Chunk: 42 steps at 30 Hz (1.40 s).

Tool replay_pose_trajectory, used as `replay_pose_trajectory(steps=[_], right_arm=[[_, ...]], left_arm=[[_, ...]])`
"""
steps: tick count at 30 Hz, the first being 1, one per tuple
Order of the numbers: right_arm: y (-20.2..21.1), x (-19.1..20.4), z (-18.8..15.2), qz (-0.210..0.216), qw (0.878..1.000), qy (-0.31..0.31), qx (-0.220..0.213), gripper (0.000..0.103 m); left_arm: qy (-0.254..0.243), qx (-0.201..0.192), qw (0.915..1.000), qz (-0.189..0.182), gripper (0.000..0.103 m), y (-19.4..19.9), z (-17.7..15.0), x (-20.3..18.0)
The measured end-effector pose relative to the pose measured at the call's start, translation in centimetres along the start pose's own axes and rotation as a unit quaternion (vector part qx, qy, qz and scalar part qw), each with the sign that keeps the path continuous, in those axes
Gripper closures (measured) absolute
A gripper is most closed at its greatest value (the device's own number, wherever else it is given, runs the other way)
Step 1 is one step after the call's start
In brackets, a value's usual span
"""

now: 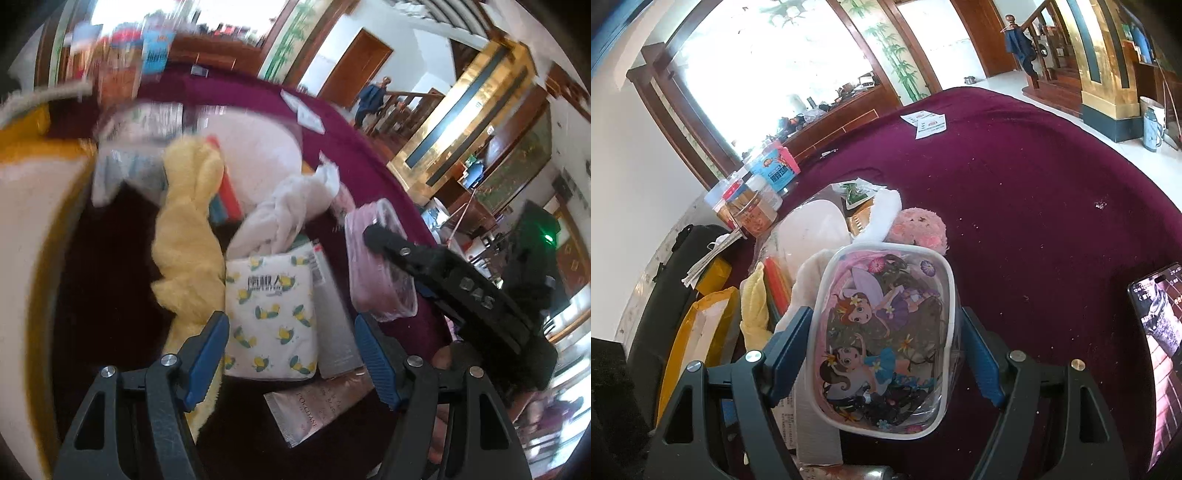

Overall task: Organize soft objects
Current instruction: 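Lift tissue pack and pencil case and carry both toward the yellow-rimmed tray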

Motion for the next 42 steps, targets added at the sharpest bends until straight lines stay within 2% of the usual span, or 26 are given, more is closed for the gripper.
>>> replay_pose_trajectory(steps=[3, 6, 8, 12, 20, 25, 31, 38, 42], right_arm=[[0.0, 0.2, 0.1, 0.000, 1.000, 0.005, -0.001, 0.026], [-0.1, 0.3, 0.0, 0.002, 1.000, 0.005, 0.001, 0.026], [-0.3, 0.2, -0.1, 0.004, 1.000, 0.003, 0.005, 0.026], [-0.3, -0.1, -0.1, 0.004, 1.000, -0.002, 0.004, 0.026], [1.2, -0.1, -0.6, 0.007, 1.000, -0.009, -0.026, 0.026], [2.7, 0.6, -1.0, 0.021, 0.998, -0.007, -0.050, 0.026], [4.5, 2.7, -1.3, 0.033, 0.997, 0.015, -0.074, 0.026], [5.9, 7.3, -2.0, 0.085, 0.992, 0.065, -0.070, 0.026], [5.0, 11.6, -2.9, 0.136, 0.984, 0.108, -0.033, 0.026]], left_arm=[[0.014, 0.017, 0.9997, -0.009, 0.030, -1.1, 0.3, 0.8], [0.029, 0.031, 0.9985, -0.036, 0.030, -1.7, 0.5, 1.4], [0.036, 0.030, 0.9983, -0.035, 0.045, -1.6, 0.5, 1.7], [0.034, 0.024, 0.9985, -0.036, 0.050, -1.1, 0.1, 1.9], [0.023, 0.006, 0.9985, -0.050, 0.051, 0.8, -0.6, 1.2], [0.015, -0.021, 0.9977, -0.062, 0.051, 3.2, -1.2, 0.8], [0.030, -0.048, 0.9956, -0.075, 0.051, 6.2, -1.2, 1.8], [0.063, -0.092, 0.9923, -0.053, 0.051, 11.1, -1.8, 4.4], [0.098, -0.112, 0.9887, -0.018, 0.051, 13.5, -1.9, 7.0]])
Point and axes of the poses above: each gripper's, at about its wrist camera, not at the fingertips, and y roughly against the way its jaws point, x to its left, z to its top, the point moved 1 cm from there along -y, roughly the way its jaws point, and after that the axes turned 9 degrees about x, right-handed, at the moved point
